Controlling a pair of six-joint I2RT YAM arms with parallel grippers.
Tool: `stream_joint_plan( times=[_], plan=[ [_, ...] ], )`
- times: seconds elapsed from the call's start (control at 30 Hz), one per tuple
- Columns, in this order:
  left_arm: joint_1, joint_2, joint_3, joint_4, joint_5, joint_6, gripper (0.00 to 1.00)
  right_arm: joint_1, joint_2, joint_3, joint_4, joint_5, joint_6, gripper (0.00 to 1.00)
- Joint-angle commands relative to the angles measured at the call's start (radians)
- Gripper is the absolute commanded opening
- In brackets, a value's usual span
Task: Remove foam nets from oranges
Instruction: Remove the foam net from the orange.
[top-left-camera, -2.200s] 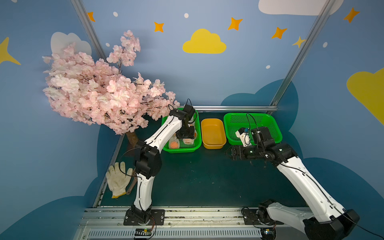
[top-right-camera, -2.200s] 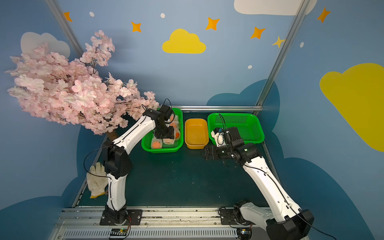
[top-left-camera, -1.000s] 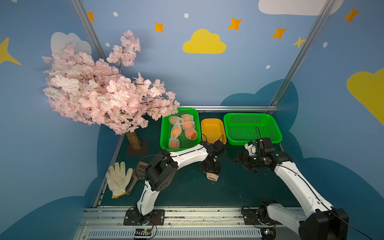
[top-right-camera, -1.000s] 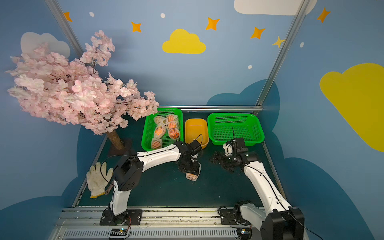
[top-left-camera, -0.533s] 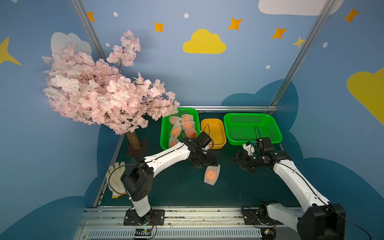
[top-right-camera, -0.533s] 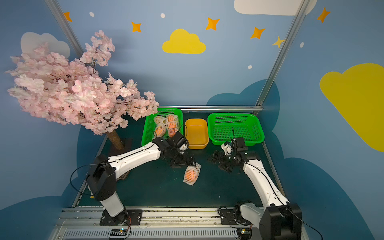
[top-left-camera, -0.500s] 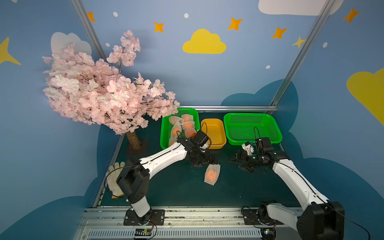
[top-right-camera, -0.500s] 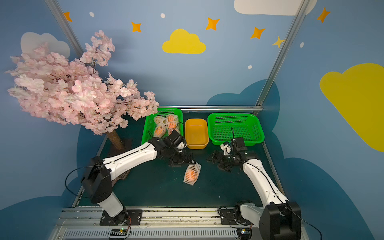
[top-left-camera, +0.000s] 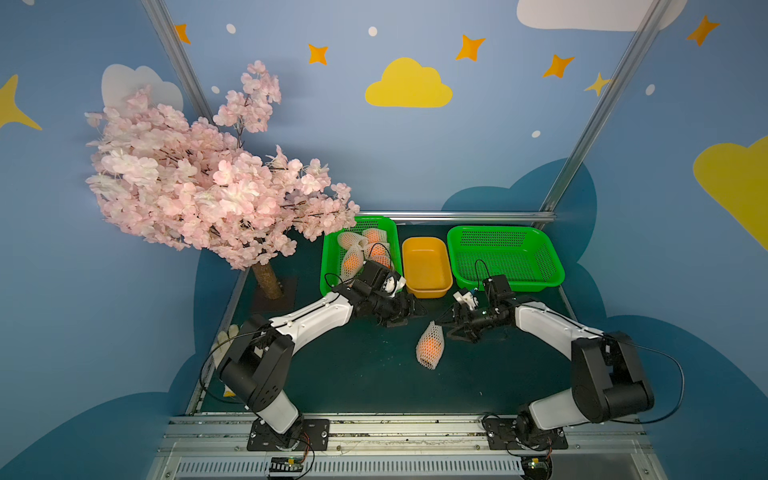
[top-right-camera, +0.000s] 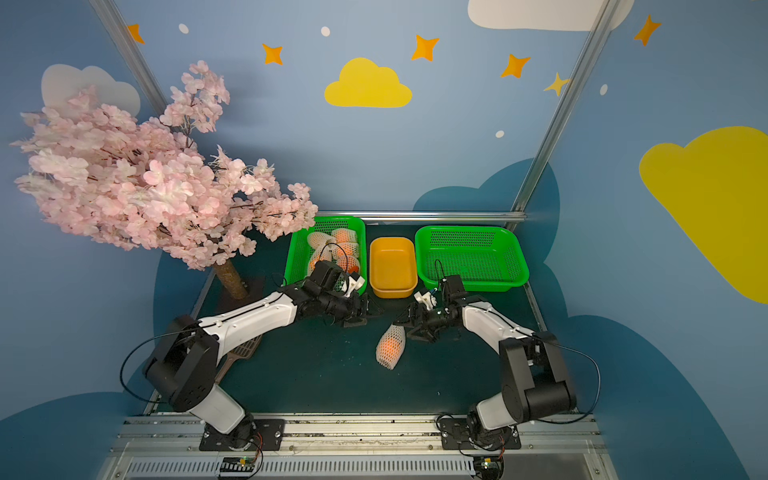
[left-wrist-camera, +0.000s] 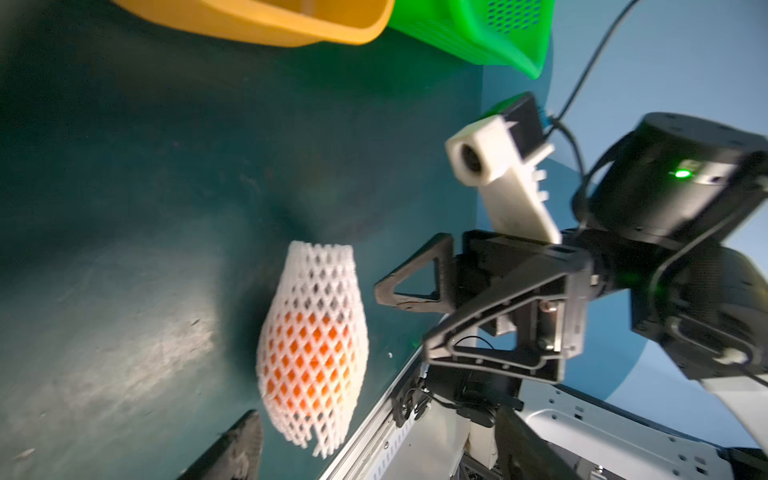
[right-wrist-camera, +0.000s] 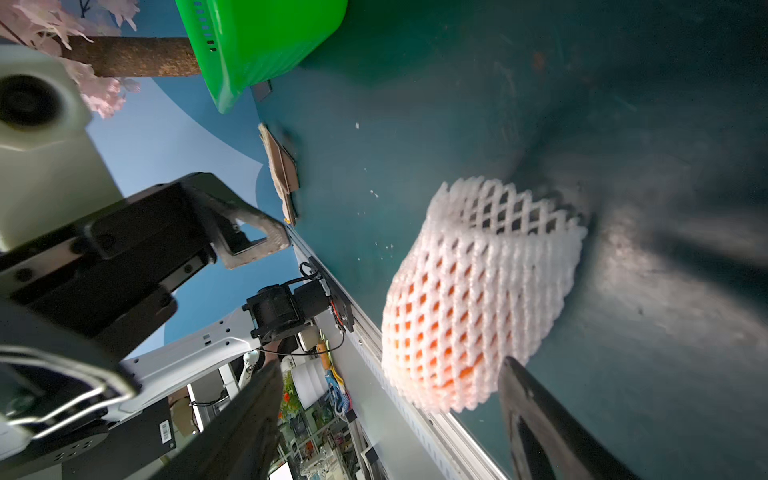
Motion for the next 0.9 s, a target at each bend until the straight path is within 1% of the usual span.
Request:
stream_joint_plan(
  times=[0.0,0.17,0.3,0.47,0.63,0.8,0.87],
  plan=[
    [0.013,0.020,-0.010,0.056,0.056,0.048,0.84,0.023,0.032,0.023,-0.013,0.010,-0.006,0.79],
    [0.016,0.019,-0.043,0.046,0.042,0.072,0.82,0.068,0.098,0.103,-0.166,0.099,-0.072,0.77],
    [0.019,0.013,-0.071,0.058,0.032,0.087,0.81,0.083,0.142,0.132,-0.188,0.119,-0.074,0.74],
    [0.020,0.015,-0.099,0.079,0.038,0.112,0.81,0.091,0.202,0.174,-0.222,0.151,-0.092,0.64],
    [0.020,0.017,-0.123,0.074,0.028,0.149,0.81,0.096,0.242,0.206,-0.240,0.168,-0.103,0.48],
    [0.020,0.026,-0.136,0.079,0.002,0.181,0.81,0.097,0.238,0.226,-0.227,0.158,-0.119,0.13],
    [0.021,0.032,-0.132,0.092,0.009,0.182,0.81,0.097,0.208,0.227,-0.215,0.160,-0.129,0.03]
  ],
)
